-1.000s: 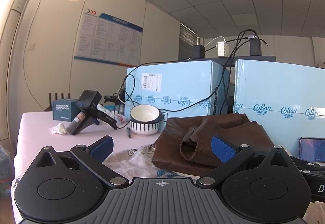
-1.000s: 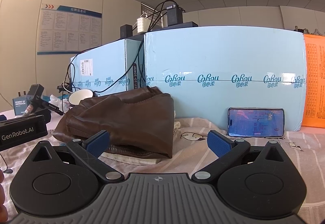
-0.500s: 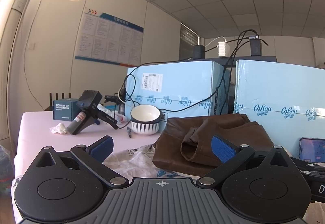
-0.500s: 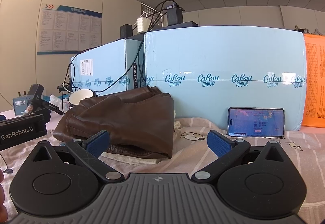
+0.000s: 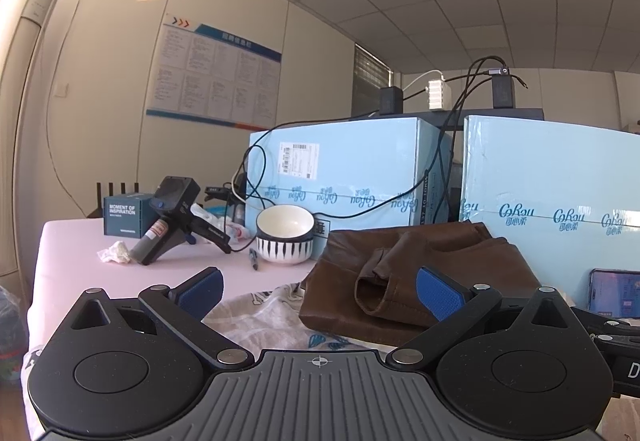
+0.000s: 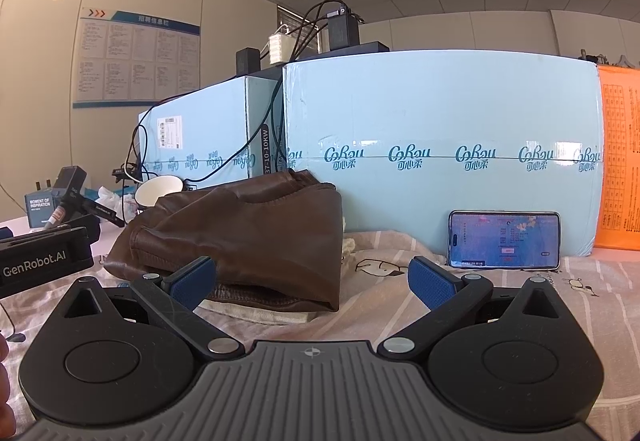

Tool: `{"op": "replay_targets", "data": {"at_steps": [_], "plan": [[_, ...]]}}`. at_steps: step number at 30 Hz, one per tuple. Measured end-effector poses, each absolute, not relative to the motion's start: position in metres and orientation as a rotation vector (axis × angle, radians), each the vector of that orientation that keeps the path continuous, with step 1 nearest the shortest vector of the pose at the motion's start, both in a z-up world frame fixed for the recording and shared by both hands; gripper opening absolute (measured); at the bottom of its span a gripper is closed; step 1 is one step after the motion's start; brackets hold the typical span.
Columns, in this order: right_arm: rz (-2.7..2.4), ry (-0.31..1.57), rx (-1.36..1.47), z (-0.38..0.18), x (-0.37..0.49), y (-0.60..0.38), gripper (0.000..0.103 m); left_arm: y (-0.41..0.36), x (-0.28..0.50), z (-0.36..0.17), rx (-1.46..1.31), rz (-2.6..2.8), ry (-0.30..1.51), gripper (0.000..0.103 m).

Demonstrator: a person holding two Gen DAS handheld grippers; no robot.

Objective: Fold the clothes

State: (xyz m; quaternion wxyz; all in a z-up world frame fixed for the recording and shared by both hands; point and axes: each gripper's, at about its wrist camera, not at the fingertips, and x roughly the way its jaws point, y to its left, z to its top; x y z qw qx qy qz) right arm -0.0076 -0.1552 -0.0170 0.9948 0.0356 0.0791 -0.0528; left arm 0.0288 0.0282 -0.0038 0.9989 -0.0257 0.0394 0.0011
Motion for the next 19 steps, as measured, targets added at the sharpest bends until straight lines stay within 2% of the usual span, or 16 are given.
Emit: {"op": "replay_targets", "data": {"at_steps": [19], "plan": [[-0.107, 0.158, 0.073, -0.0157, -0.0078, -0.1555, 0.103, 0.0281, 0.0276, -0.0032, -0.05, 0.001, 0.075, 0.103]]}}
